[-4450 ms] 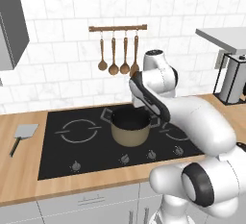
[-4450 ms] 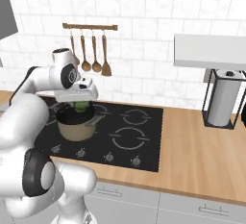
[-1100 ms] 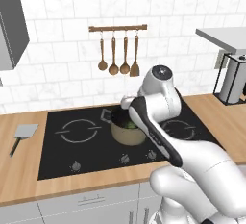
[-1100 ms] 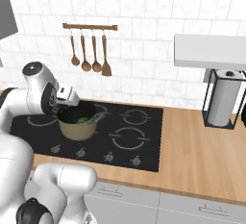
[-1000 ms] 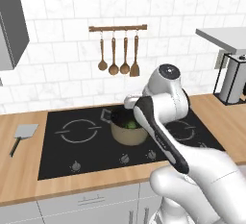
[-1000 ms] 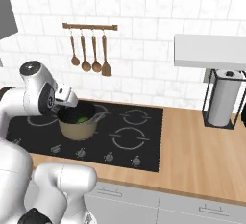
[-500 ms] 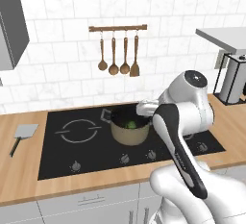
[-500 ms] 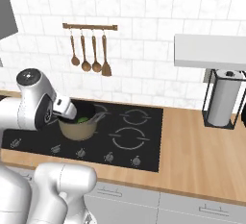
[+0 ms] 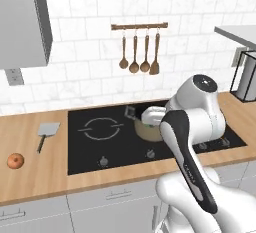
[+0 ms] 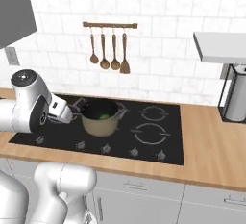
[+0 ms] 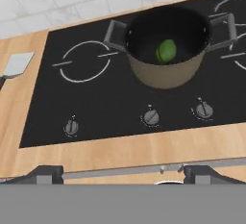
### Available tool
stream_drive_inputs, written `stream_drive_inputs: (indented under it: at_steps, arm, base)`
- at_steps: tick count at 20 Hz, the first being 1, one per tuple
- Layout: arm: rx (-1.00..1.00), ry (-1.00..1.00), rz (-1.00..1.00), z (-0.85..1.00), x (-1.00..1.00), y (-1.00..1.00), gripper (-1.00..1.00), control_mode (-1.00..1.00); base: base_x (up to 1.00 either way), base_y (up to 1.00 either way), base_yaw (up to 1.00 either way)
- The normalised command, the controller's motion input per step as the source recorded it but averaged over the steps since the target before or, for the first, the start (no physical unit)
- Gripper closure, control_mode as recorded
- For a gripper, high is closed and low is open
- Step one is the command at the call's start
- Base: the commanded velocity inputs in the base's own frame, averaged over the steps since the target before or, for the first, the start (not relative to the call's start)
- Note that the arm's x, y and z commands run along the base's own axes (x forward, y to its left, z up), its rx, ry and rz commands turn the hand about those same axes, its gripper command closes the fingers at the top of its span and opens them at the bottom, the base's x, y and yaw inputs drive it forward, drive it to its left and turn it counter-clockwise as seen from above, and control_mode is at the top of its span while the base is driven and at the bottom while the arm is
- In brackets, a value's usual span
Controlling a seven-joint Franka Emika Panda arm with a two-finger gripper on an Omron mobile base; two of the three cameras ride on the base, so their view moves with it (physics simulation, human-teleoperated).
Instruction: Put the onion and avocado in the pot. Retrieve the spatula and lightly stir the vegetables in the pot.
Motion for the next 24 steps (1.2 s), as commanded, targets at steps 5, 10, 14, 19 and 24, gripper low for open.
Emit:
stream_drive_inputs:
  at_steps: [5,10,14,19,24]
  arm:
    - [0.0,0.0,0.0,0.0,0.0,0.0,-1.0,1.0]
    - [0.0,0.0,0.0,0.0,0.0,0.0,-1.0,1.0]
    - [0.0,0.0,0.0,0.0,0.0,0.0,-1.0,1.0]
    - [0.0,0.02,0.1,-0.05,0.28,-0.13,-1.0,-1.0]
    - [-0.07,0.12,0.4,-0.36,0.37,0.33,-1.0,-1.0]
  base:
    - [0.0,1.0,-0.09]
    - [0.1,0.81,-0.1]
    - [0.1,0.04,-0.03]
    - [0.0,0.0,0.0]
    - [0.0,0.0,0.0]
